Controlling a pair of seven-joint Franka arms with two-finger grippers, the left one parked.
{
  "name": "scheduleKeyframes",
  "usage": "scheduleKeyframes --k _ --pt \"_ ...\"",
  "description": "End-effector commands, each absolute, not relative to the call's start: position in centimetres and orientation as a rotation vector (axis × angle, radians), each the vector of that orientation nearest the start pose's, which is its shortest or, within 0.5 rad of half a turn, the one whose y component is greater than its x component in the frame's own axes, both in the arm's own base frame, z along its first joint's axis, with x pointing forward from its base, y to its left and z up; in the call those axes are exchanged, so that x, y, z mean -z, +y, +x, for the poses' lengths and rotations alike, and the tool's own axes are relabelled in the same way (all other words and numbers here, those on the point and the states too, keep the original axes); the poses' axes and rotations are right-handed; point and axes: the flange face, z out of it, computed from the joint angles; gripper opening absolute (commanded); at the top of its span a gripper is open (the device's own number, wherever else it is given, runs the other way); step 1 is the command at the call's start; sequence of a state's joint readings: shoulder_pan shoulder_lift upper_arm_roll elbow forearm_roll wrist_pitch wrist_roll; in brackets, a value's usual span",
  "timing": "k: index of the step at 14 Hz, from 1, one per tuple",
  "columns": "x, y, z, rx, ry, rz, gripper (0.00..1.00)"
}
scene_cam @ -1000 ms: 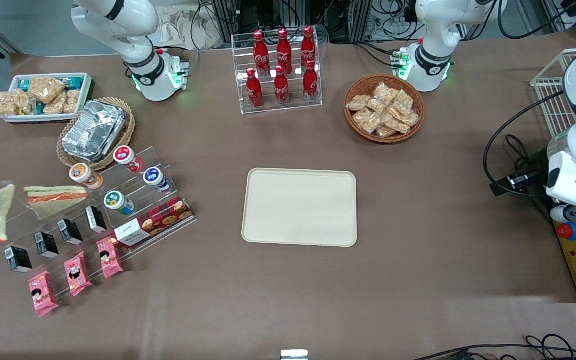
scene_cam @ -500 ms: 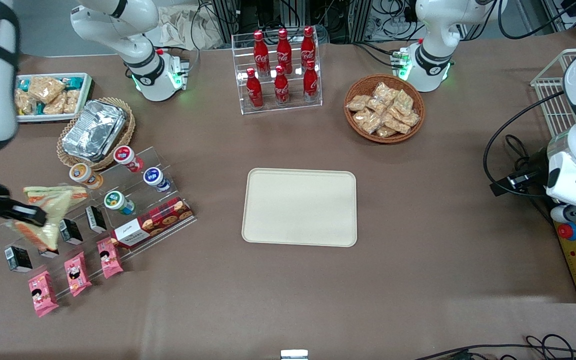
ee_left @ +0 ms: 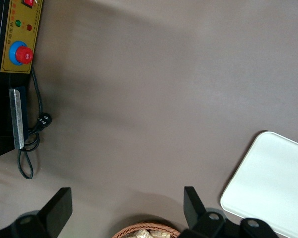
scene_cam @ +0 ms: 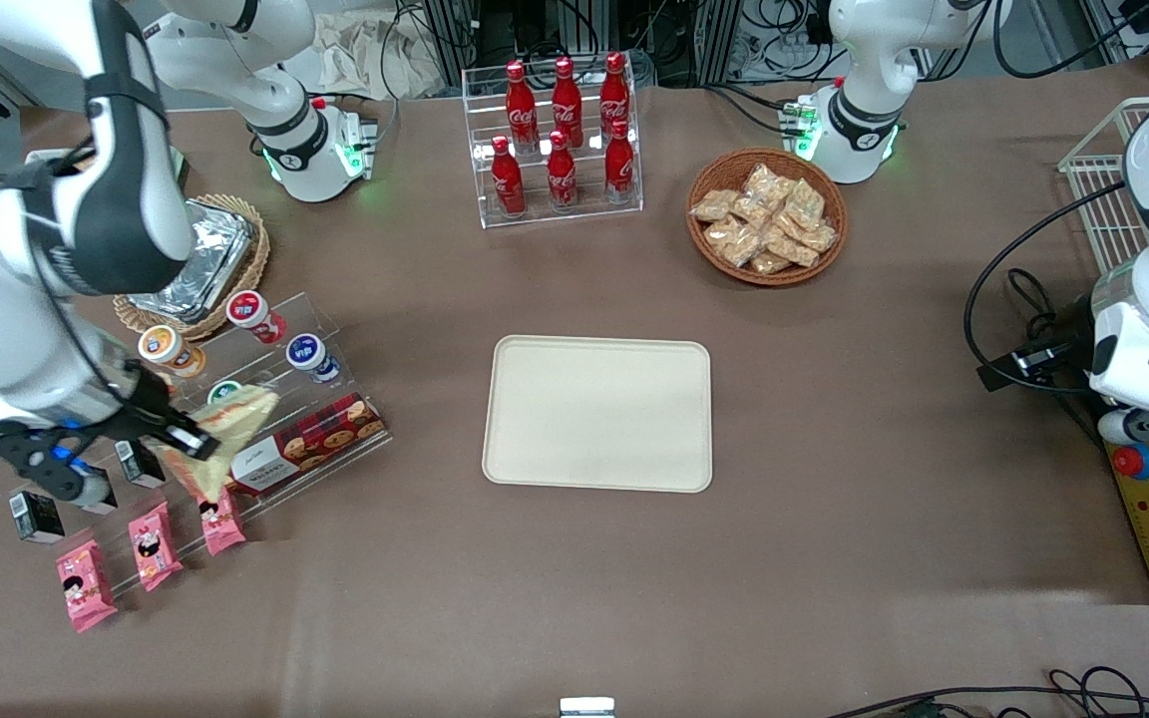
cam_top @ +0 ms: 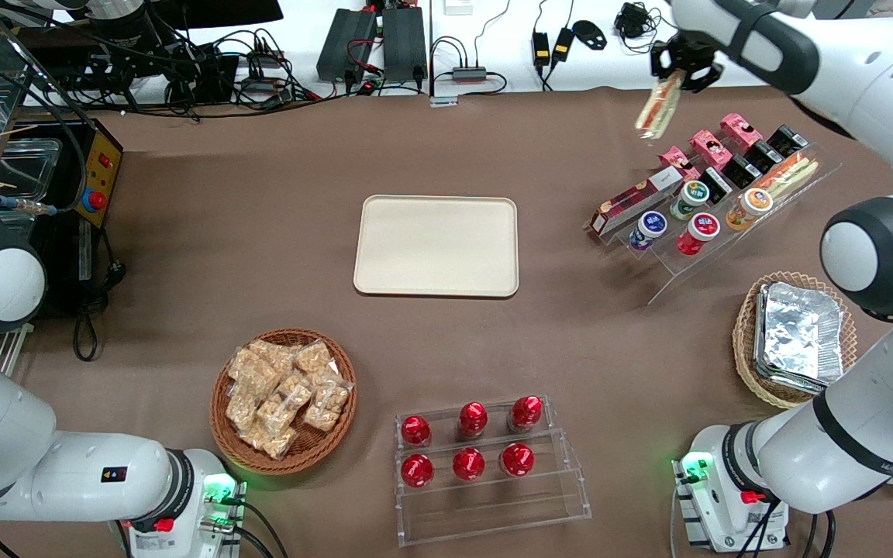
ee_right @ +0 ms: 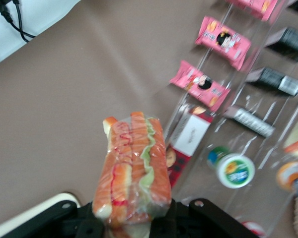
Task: Place sandwich on tray
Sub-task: 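Carry the sandwich over the cream tray with the right gripper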
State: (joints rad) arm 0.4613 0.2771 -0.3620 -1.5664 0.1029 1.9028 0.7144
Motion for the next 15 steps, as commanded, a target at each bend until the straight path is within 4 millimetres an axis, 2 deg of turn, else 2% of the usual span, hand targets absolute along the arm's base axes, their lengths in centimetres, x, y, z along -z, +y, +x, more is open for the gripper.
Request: scheduleKeyframes --k 1,3,5,6,7,8,10,12,13,15 --pt "-48.2 13.7 64.9 0.173 1.128 -2.907 0.15" --pt "-47.0 16.1 64.9 0.195 1.156 -2.905 0.15" --pt "-46.1 17.3 64.9 0.204 1.108 -2.936 0.16" --pt "-45.9 17.9 64.9 0.241 0.992 -3.01 0.16" --pt "-45.2 19.6 64.5 0.261 0.728 -3.134 0.16" --pt "-44.6 20.3 64.4 0.249 0.527 -3.196 0.16" --pt "-44.6 21.2 64.2 0.251 0.455 -3.201 0.16" --pt "-44.0 24.6 63.9 0.319 0.286 -3.203 0.16" --pt "-43.5 26.3 63.6 0.343 0.108 -3.214 0.16" --pt "-43.3 27.4 64.0 0.437 -0.209 -3.186 0.16"
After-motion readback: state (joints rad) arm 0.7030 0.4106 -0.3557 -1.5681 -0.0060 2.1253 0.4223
